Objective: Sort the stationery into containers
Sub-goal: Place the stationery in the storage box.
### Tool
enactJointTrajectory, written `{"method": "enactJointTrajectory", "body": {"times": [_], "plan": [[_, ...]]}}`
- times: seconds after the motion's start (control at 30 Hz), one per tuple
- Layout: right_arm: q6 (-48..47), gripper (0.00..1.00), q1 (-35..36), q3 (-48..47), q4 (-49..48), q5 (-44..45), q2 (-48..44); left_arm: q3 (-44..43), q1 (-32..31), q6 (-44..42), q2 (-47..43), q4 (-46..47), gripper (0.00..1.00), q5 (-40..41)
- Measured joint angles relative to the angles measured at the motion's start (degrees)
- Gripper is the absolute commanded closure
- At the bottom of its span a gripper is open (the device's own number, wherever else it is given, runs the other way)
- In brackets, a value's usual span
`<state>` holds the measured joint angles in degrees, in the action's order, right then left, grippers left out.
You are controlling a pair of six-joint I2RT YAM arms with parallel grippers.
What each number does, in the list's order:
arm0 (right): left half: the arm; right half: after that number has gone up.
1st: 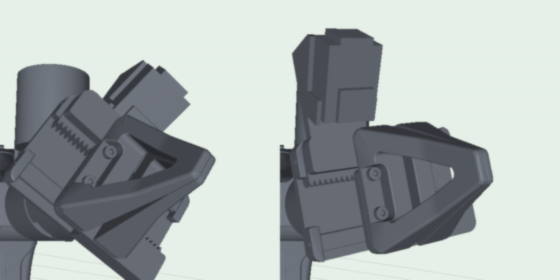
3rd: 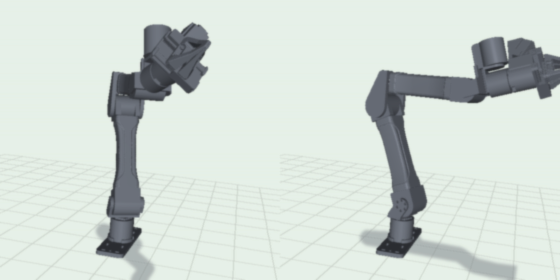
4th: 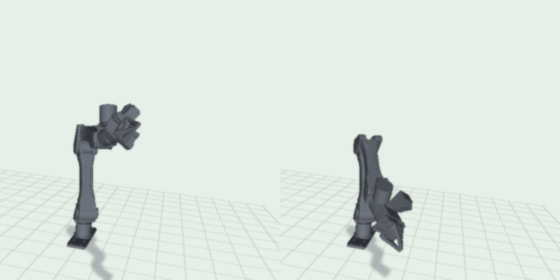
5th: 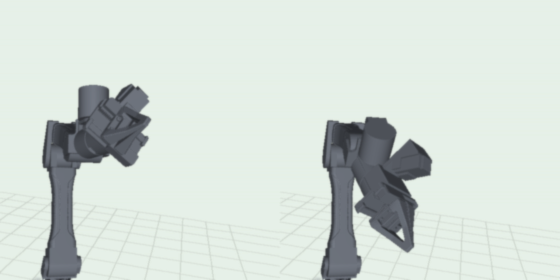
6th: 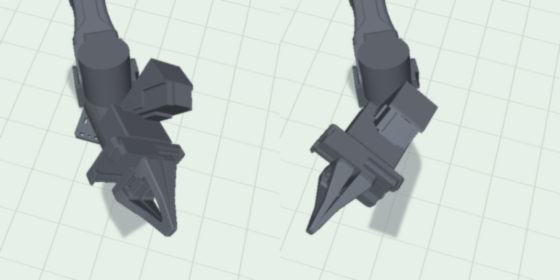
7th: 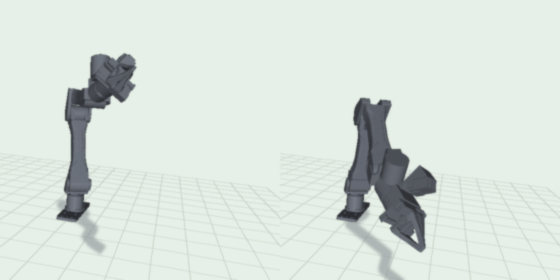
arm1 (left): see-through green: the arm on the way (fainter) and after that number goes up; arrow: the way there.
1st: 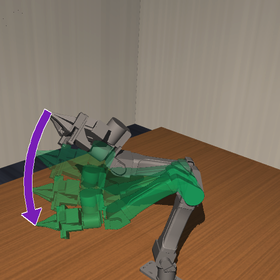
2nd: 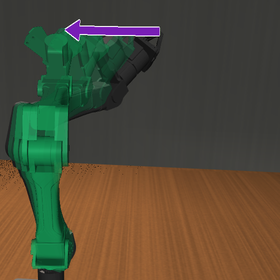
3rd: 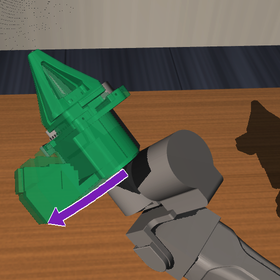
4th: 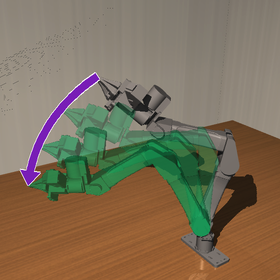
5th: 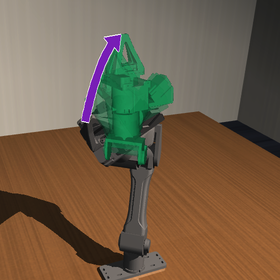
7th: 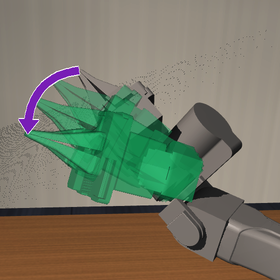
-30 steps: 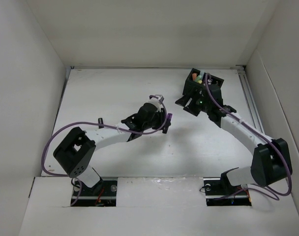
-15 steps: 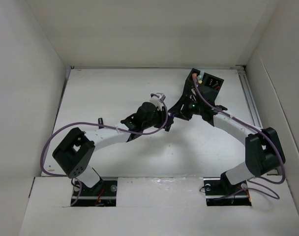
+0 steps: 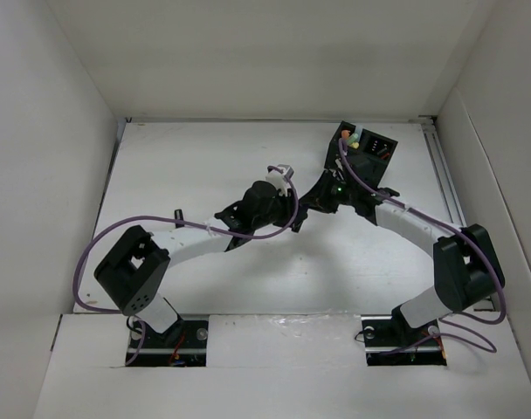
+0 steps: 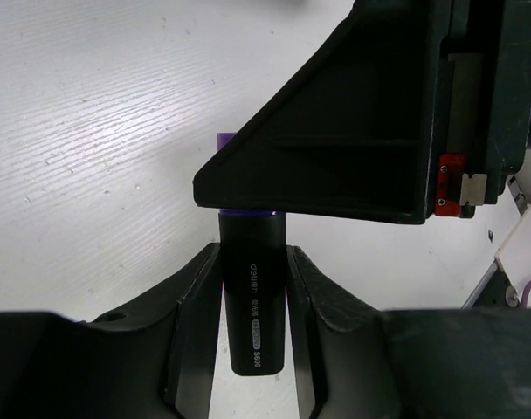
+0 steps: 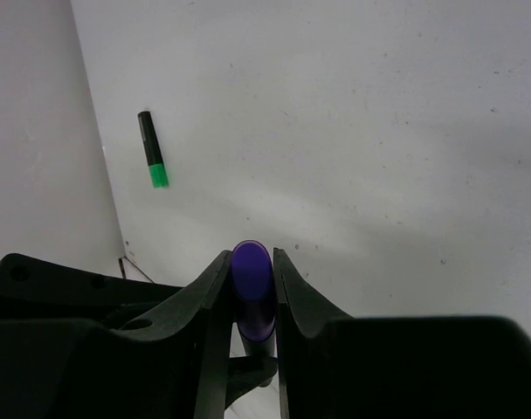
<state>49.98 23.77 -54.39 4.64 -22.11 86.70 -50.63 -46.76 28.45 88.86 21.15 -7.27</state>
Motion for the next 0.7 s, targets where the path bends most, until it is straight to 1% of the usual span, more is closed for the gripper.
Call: {"method": "enactJointTrajectory", "body": {"times": [0.03, 0.07, 0.1, 0.13, 0.17, 0.23, 0.37, 0.5, 0.63, 0.7], "plan": [[0.1, 0.97, 0.0, 0.0, 0.0, 0.1, 0.0, 0.0, 0.0, -0.1, 0.0, 0.0, 0.65, 0.1], [0.3, 0.97, 0.0, 0.0, 0.0, 0.3, 0.0, 0.0, 0.0, -0.2, -0.1, 0.0, 0.57, 0.2], [0.5, 0.98, 0.1, 0.0, -0.1, 0.6, 0.0, 0.0, 0.0, -0.3, -0.2, 0.0, 0.43, 0.3], [0.7, 0.98, 0.1, 0.0, -0.1, 0.9, 0.0, 0.0, 0.0, -0.6, -0.4, 0.0, 0.36, 0.3], [0.9, 0.98, 0.2, 0.0, -0.1, 1.1, 0.0, 0.0, 0.0, -1.1, -0.7, 0.0, 0.32, 0.2], [1.2, 1.00, 0.2, 0.0, -0.2, 1.7, 0.0, 0.0, 0.0, -1.6, -1.5, 0.0, 0.26, 0.2], [1.5, 1.00, -0.5, -0.5, -0.2, 3.2, 0.0, 0.5, 0.0, -3.0, -5.8, -0.1, 0.23, 0.3], [2.1, 1.00, -3.2, -2.7, 0.0, 5.0, 0.0, 4.7, 0.4, -3.6, -13.7, 1.6, 0.23, 1.0], [2.6, 1.00, -9.4, -8.1, 1.7, 7.9, 0.0, 10.6, 1.4, -3.8, -20.9, 5.4, 0.23, 2.6], [2.8, 1.00, -12.7, -11.7, 3.2, 11.8, 0.0, 12.1, 2.0, -3.8, -22.1, 5.9, 0.23, 3.2]]}}
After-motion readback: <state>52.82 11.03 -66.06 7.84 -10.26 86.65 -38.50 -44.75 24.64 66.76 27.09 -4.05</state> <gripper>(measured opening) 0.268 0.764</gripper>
